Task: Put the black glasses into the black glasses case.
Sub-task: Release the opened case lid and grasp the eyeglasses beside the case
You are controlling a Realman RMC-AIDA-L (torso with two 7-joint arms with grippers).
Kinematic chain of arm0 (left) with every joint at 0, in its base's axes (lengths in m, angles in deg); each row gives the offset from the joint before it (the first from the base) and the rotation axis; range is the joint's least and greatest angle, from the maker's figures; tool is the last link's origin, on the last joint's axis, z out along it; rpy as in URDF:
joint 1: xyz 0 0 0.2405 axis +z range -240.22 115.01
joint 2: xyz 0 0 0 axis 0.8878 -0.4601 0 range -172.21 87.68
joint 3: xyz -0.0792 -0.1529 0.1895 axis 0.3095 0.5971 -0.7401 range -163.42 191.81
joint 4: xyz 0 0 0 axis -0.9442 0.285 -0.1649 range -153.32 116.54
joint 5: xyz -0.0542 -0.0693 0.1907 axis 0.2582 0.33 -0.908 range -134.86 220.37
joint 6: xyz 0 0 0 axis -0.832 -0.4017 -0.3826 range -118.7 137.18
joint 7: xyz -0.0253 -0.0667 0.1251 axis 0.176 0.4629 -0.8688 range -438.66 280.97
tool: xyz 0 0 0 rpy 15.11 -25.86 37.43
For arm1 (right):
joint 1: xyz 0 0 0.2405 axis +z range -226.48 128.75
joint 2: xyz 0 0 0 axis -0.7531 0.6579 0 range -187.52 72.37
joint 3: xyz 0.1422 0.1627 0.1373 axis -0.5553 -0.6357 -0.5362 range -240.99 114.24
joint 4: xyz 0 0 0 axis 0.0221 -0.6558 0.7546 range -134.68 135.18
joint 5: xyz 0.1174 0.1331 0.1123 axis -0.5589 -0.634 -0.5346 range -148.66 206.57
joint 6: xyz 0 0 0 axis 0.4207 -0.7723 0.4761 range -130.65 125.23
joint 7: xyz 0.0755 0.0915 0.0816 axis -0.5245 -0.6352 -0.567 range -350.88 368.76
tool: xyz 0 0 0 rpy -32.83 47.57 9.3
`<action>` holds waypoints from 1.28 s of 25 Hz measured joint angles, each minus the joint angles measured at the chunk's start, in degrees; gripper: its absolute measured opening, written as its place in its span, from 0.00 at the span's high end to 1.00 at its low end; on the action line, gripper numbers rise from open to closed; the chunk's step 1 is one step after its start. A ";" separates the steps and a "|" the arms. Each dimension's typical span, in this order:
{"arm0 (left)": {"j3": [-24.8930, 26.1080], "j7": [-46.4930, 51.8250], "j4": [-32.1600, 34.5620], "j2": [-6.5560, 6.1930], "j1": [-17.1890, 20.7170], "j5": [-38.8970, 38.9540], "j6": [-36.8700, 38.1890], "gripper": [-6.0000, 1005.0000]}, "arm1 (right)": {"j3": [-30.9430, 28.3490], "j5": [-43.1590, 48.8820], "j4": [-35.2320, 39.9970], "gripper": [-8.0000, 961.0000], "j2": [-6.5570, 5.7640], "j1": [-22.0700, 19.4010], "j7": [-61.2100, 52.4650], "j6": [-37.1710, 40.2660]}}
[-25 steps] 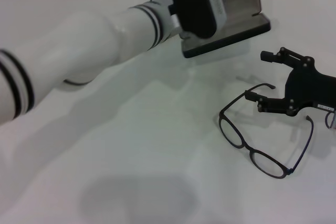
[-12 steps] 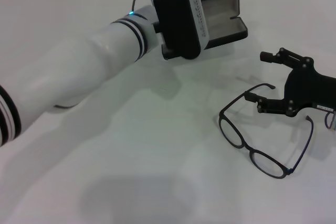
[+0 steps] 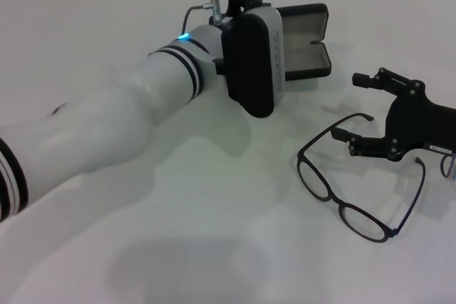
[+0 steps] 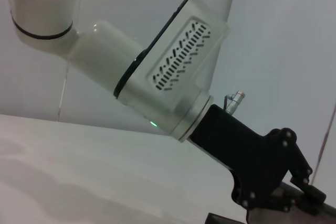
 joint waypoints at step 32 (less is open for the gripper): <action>-2.00 1.35 4.76 -0.39 4.28 2.37 5.52 0.44 | 0.18 -0.06 -0.12 0.07 0.11 -0.24 -0.39 0.18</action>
